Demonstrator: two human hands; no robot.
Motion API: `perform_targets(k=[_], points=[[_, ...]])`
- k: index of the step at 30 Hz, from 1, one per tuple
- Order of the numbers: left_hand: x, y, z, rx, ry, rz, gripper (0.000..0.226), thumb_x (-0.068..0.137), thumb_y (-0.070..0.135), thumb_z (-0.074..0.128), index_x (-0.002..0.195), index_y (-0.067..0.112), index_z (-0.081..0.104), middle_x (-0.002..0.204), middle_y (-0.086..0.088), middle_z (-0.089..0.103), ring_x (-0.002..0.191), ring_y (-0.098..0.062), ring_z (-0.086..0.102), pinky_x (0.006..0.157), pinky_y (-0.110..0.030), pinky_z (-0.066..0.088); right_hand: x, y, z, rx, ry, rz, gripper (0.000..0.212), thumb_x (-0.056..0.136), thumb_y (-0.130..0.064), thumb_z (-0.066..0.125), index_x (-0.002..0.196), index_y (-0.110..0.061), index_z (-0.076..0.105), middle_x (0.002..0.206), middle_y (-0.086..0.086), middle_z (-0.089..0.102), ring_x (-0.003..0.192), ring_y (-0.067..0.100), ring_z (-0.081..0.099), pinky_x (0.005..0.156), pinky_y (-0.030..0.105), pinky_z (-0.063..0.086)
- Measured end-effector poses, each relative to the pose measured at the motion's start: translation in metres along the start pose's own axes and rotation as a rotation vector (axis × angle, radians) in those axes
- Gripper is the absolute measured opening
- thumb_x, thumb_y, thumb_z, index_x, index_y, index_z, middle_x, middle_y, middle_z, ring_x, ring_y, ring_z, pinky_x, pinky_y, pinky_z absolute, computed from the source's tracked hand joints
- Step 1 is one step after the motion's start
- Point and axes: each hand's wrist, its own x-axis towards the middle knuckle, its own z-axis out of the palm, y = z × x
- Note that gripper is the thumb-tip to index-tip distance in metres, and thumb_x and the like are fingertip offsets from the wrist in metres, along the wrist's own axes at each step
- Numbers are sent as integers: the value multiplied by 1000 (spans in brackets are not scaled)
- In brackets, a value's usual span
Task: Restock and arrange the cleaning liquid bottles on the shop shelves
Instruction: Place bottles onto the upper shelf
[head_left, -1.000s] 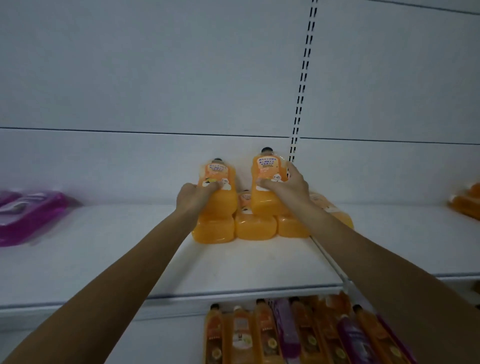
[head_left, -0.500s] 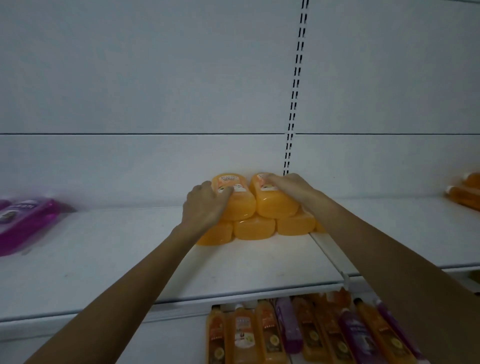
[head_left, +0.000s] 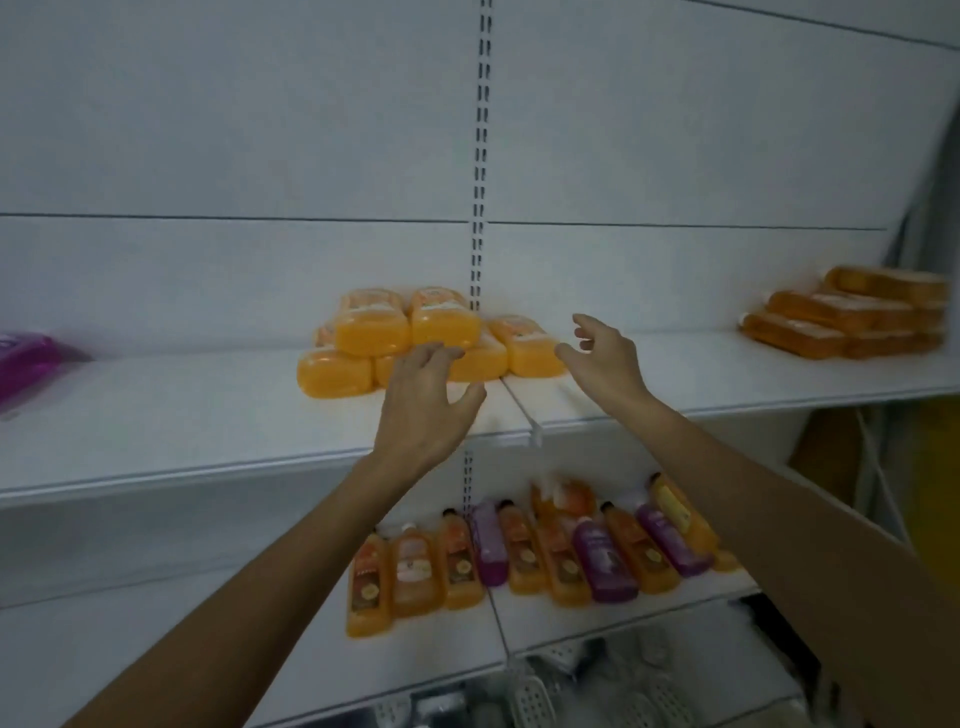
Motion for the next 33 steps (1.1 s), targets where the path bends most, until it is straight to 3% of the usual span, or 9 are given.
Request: perform_targets(k=[3, 9, 12, 14, 19, 22, 25, 28, 33], points=[[-36, 27, 31, -49, -88, -8, 44, 90, 25, 56, 131, 9, 50, 139, -11, 44, 131, -26, 34, 107, -34, 26, -38, 35, -34, -52, 0, 64, 57, 92, -24, 57, 144, -13, 38, 138, 8, 49, 123, 22, 48, 97, 29, 40], [-113, 57, 90, -66, -297, -33, 44, 89, 28, 56, 130, 11, 51, 135, -8, 48, 126, -24, 40, 102, -29, 30, -110, 107, -81, -123, -34, 203, 55, 92, -21, 58, 142, -6, 39, 139, 13, 50, 126, 27, 47, 104, 36, 40], [-137, 66, 114, -89, -397, -54, 45, 87, 27, 59, 128, 11, 52, 131, -9, 50, 124, -25, 42, 101, -31, 33, -136, 135, -90, -115, -3, 269, 31, 89, -17, 59, 113, 2, 60, 109, 20, 64, 102, 33, 59, 81, 32, 45], [-145, 69, 128, -134, -441, -57, 45, 85, 27, 61, 127, 11, 53, 128, -9, 52, 121, -25, 45, 100, -32, 38, -142, 154, -93, -144, 0, 301, 26, 86, -17, 60, 100, 5, 61, 99, 22, 64, 95, 35, 60, 78, 39, 48], [-139, 68, 161, -156, -544, -43, 43, 86, 26, 57, 127, 11, 54, 122, -10, 56, 113, -25, 49, 95, -35, 42, -142, 188, -99, -178, -58, 334, 31, 85, -8, 59, 117, -5, 61, 108, 15, 65, 101, 30, 59, 79, 29, 44], [-123, 66, 183, -180, -573, -37, 34, 82, 28, 54, 112, 11, 60, 109, -9, 60, 102, -25, 55, 82, -31, 45, -132, 206, -102, -149, -70, 375, 24, 87, -17, 59, 109, -11, 64, 106, 11, 68, 95, 27, 61, 86, 38, 49], [-106, 72, 209, -188, -589, -54, 23, 85, 17, 59, 105, 7, 63, 99, -7, 57, 97, -26, 56, 70, -24, 34, -125, 221, -112, -143, -56, 352, 27, 88, -25, 62, 114, -18, 64, 113, 4, 65, 106, 23, 58, 94, 38, 46], [-95, 84, 242, -225, -629, -92, 30, 86, 15, 58, 116, 9, 61, 102, -3, 55, 105, -23, 55, 72, -20, 32, -121, 241, -132, -176, -50, 380, 35, 90, -20, 62, 124, -11, 59, 115, 3, 58, 107, 17, 51, 90, 25, 38], [-94, 106, 305, -280, -773, -92, 34, 87, 22, 57, 116, 5, 59, 114, -9, 60, 106, -25, 56, 83, -29, 43, -105, 309, -164, -255, -7, 526, 53, 89, -22, 63, 137, -6, 46, 135, 14, 52, 121, 25, 50, 92, 23, 36]])
